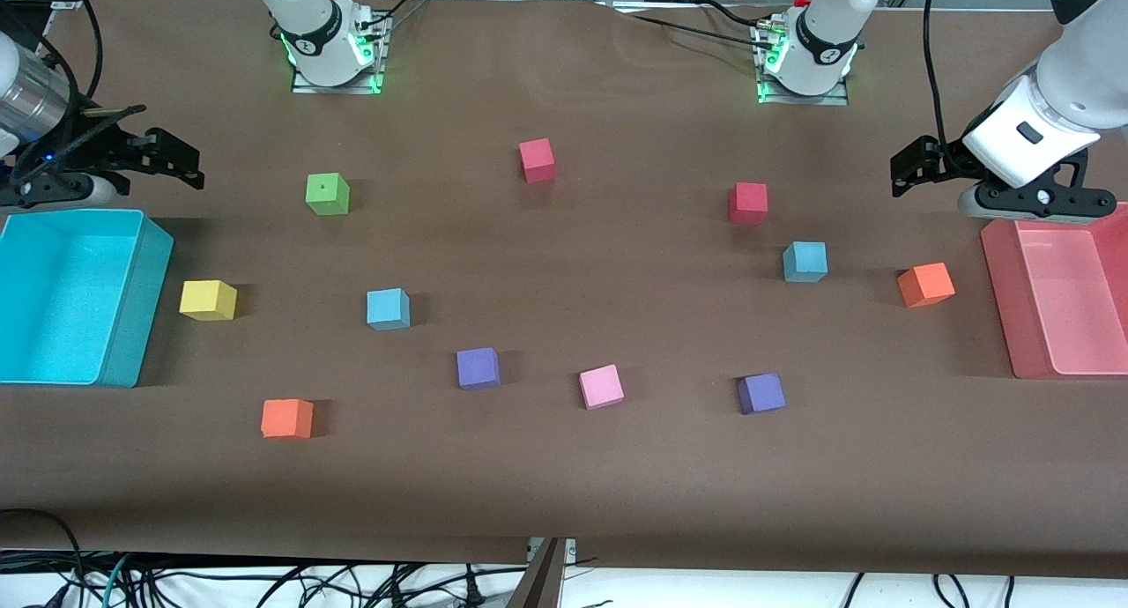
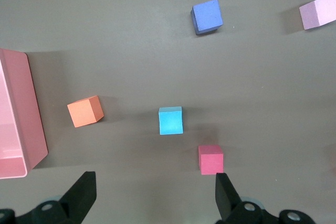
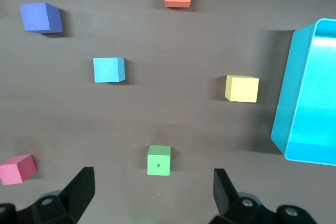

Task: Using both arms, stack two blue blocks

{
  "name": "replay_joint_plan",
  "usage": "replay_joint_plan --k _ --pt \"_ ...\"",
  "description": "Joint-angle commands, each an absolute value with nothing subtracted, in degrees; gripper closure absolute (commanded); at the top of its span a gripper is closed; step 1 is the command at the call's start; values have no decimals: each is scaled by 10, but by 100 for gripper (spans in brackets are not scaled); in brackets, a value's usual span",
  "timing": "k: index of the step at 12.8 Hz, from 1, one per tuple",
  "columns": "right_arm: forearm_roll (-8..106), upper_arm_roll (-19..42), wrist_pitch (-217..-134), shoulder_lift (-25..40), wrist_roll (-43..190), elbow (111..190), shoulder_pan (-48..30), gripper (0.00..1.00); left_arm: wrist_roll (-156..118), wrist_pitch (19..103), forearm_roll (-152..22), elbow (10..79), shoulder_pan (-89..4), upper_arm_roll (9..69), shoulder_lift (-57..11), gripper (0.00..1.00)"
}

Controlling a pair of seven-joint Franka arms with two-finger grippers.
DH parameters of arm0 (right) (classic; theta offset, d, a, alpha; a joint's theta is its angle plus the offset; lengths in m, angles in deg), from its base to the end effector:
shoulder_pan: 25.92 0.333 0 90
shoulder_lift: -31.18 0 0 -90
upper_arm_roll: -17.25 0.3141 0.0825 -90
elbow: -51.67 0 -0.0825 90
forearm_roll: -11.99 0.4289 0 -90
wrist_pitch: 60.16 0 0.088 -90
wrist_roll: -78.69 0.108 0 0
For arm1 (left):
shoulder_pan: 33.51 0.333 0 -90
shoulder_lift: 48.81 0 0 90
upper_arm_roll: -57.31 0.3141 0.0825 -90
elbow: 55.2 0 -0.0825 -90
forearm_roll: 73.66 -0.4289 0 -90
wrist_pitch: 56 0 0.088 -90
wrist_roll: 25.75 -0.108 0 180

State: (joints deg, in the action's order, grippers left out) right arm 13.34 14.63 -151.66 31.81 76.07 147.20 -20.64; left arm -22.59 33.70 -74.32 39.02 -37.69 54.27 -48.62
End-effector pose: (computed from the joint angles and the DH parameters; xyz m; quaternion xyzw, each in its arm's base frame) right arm 0.5941 0.0300 0.5805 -0.9985 -0.0454 0.0297 0.0120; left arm 0.5918 -0.0737 0.5812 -0.9985 0.0356 0.0404 0.0094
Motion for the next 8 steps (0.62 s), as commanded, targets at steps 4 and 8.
replay_joint_plan --k 4,8 --pt "143 142 -1510 301 745 1445 -208 0 -230 325 -729 381 -381 548 -487 0" --pt "143 144 -1507 301 746 1446 -207 0 -230 324 -729 381 -381 548 -487 0"
